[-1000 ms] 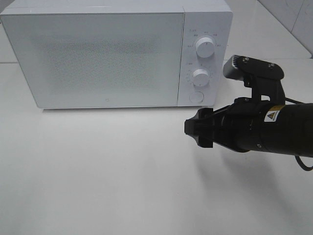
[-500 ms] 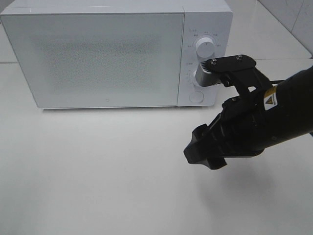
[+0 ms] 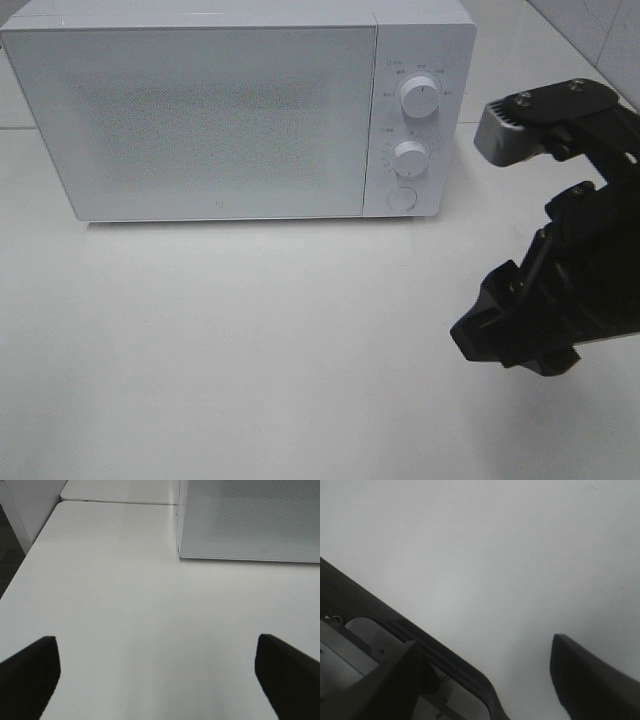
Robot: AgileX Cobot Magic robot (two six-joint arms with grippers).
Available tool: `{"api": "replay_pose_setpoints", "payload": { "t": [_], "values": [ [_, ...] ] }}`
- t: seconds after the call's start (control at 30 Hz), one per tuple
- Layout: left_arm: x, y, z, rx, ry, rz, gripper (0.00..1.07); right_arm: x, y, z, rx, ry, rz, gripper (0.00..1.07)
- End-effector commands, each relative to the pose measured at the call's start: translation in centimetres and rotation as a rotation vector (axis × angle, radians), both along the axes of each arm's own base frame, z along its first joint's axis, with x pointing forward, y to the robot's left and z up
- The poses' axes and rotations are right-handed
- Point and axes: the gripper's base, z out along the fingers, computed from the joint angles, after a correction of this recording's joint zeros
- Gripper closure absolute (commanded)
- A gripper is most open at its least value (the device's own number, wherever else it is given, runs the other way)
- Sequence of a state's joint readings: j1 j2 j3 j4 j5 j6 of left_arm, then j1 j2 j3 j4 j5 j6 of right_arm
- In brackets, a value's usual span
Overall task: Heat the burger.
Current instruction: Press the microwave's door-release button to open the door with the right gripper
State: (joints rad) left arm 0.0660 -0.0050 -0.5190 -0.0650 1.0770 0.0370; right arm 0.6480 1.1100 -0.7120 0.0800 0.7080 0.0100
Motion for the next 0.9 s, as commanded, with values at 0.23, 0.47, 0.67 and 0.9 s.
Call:
{"api": "replay_pose_setpoints", "payload": {
  "t": [0.23,0.47,0.67,0.9],
  "values": [
    [0.0,0.0,0.0,-0.004,-0.012,-0.001,0.09,-1.1,-4.0,1.5,0.070,-0.045,-0.234,0.37],
    [0.0,0.0,0.0,-0.004,-0.012,-0.001,0.09,-2.9,-7.9,1.2,0.080,-0.099,-0.414,0.29],
    [0.0,0.0,0.0,-0.004,-0.012,-0.001,0.09,-5.0,-9.5,1.7,0.110,-0.203,-0.474,0.31],
    [0.0,0.0,0.0,-0.004,-0.012,-0.001,0.09,-9.3,-11.1,2.5,0.173,-0.437,-0.553,0.31]
  ]
}}
